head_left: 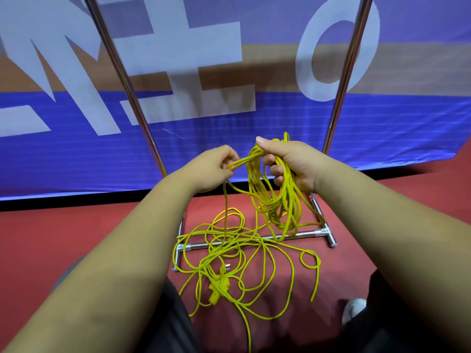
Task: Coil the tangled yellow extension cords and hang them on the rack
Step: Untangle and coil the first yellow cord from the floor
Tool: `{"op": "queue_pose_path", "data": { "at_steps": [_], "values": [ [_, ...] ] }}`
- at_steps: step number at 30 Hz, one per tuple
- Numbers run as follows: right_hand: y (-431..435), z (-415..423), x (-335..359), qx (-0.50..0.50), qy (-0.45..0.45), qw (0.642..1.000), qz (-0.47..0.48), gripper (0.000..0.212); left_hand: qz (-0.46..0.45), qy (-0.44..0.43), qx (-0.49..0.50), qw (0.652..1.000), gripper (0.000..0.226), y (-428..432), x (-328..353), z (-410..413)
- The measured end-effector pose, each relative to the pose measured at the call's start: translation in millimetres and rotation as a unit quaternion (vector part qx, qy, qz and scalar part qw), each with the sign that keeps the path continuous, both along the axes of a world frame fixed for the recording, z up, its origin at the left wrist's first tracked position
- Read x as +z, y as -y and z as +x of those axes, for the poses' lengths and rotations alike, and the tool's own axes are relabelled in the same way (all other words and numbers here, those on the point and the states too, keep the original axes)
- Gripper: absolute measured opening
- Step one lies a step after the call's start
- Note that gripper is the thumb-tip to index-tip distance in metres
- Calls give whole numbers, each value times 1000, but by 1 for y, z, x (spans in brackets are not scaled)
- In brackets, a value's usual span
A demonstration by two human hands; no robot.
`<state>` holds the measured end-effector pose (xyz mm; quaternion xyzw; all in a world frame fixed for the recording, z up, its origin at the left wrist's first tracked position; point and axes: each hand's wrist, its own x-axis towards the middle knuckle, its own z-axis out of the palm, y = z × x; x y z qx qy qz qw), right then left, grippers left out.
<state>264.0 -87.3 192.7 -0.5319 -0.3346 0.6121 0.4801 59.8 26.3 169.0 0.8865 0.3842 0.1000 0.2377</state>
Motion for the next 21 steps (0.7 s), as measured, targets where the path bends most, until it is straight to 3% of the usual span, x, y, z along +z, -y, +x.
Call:
{"op": "queue_pose_path", "data": {
  "at_steps": [2,5,7,12,14,17,19,21],
  "values": [
    [0,1,-1,1,-6,1000,-2,28,-13,-65,-4,998,11,-3,-7,-3],
    [0,3,0,1,-15,1000,-15,33,-80,-23,2,997,8,-4,-14,-3],
    [0,4,-1,15,-6,999,-27,33,-76,4,-3,997,7,-3,-14,1],
    [2,5,-5,42,27,997,-53,17,-40,-48,-38,997,7,3,-12,10],
    [2,6,-7,43,23,997,-62,12,-69,-19,7,997,13,2,-15,10],
    [0,9,-5,41,4,997,-60,12,-235,53,80,967,50,-3,-30,9],
    [-2,11,-4,32,-19,998,-49,12,-324,-14,36,945,71,-3,-49,7],
    [-3,13,-2,27,-38,998,-37,12,-318,-123,-30,940,65,-3,-72,7]
  ]
}}
